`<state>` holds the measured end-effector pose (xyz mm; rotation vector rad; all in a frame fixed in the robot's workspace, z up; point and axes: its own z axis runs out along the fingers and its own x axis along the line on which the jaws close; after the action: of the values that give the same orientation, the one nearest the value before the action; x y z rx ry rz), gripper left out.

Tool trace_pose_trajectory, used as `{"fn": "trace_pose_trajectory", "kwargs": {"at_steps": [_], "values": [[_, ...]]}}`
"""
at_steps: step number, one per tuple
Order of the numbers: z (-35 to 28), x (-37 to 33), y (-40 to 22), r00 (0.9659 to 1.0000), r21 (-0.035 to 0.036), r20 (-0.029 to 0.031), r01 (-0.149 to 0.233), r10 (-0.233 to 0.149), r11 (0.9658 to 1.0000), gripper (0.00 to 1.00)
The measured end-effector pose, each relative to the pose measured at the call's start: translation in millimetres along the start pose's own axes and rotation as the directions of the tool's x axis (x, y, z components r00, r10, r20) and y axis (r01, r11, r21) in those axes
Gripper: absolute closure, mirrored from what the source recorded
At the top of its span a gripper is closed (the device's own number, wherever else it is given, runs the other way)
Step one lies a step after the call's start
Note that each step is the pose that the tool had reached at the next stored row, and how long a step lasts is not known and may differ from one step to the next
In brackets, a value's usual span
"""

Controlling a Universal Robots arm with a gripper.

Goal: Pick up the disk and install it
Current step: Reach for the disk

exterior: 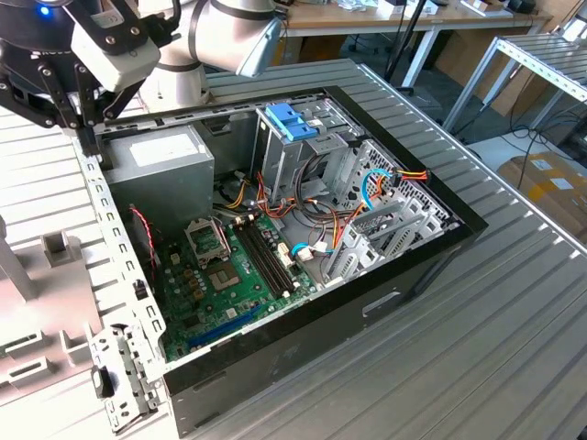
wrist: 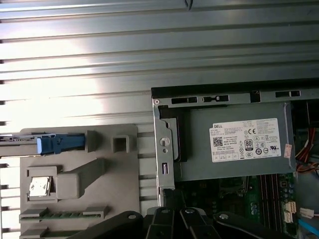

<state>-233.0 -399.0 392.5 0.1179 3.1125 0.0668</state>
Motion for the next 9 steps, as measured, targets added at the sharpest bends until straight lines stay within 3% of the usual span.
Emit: {"fn": "trace_pose_trajectory", "kwargs": {"at_steps": [9], "values": [[-0.2,6.6,-0.5,1.0,0.0,0.0,0.0,0.0,1.0,0.89]]}}
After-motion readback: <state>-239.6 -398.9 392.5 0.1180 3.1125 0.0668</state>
